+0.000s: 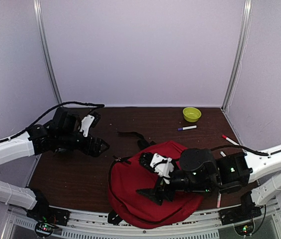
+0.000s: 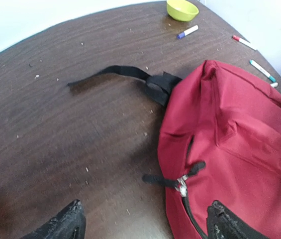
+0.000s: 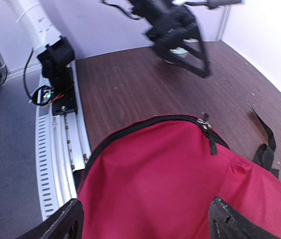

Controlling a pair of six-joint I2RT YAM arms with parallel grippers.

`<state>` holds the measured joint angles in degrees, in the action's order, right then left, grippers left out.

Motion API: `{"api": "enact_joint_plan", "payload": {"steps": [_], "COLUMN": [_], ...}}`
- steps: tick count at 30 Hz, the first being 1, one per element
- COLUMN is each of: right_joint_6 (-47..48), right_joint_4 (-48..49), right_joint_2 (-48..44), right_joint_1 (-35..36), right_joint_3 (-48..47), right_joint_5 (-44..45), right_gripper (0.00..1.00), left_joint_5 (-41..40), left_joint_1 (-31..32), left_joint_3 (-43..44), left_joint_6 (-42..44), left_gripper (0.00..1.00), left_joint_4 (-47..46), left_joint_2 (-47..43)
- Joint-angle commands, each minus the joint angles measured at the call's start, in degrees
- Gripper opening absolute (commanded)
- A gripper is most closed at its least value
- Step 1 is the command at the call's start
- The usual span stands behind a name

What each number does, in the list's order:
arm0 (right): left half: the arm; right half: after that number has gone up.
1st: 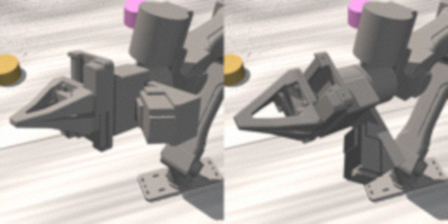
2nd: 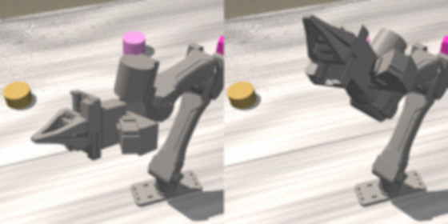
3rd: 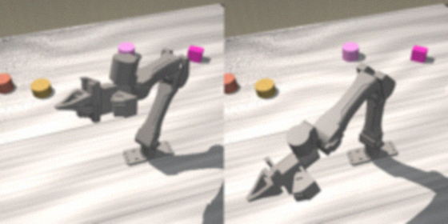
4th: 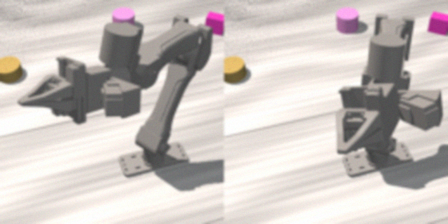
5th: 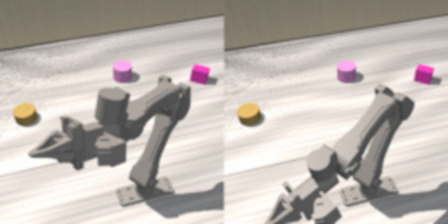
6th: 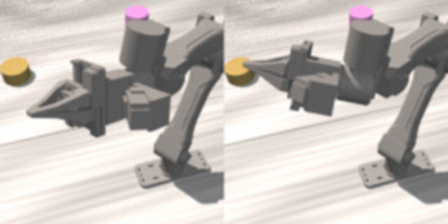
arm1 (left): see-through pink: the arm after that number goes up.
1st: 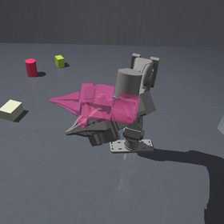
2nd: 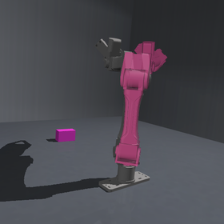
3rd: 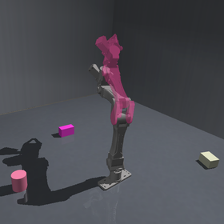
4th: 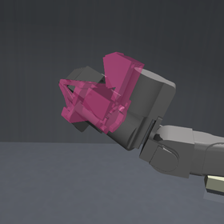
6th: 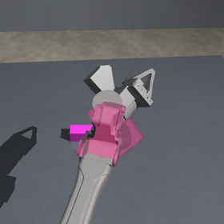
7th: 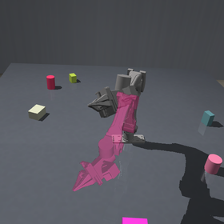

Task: Pack the student bag
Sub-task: Zip the largest pocket of the bag in the student bag, then move the student bag to the center of the board.

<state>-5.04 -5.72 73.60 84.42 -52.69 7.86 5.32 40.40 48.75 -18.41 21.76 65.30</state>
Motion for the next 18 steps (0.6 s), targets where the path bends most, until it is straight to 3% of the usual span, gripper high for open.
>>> {"api": "enact_joint_plan", "payload": {"steps": [1, 5, 10, 18], "right_joint_6": [-4.64, -9.61, -13.77, -17.09], "right_joint_4": [-0.61, -3.79, -6.15, -4.97], "right_joint_2": [-4.66, -4.54, -4.15, -5.11], "right_joint_1": [-6.22, -13.85, -20.74, -24.83], "right_joint_3": [3.80, 3.83, 4.09, 6.57], "right_joint_5": [2.86, 8.68, 9.15, 5.57], "right_gripper": [0.90, 0.92, 0.92, 0.91], "left_joint_5": [-8.76, -9.27, -9.87, -9.98], "left_joint_1": [5.20, 10.11, 18.89, 25.50], "left_joint_3": [-0.65, -2.34, -3.46, -1.69], "left_joint_6": [-7.30, -16.49, -27.37, -35.36], "left_gripper": [0.88, 0.87, 0.87, 0.76], "left_joint_4": [9.93, 13.71, 13.22, 9.94], "left_joint_2": [-5.37, -8.89, -9.62, 1.50]}}
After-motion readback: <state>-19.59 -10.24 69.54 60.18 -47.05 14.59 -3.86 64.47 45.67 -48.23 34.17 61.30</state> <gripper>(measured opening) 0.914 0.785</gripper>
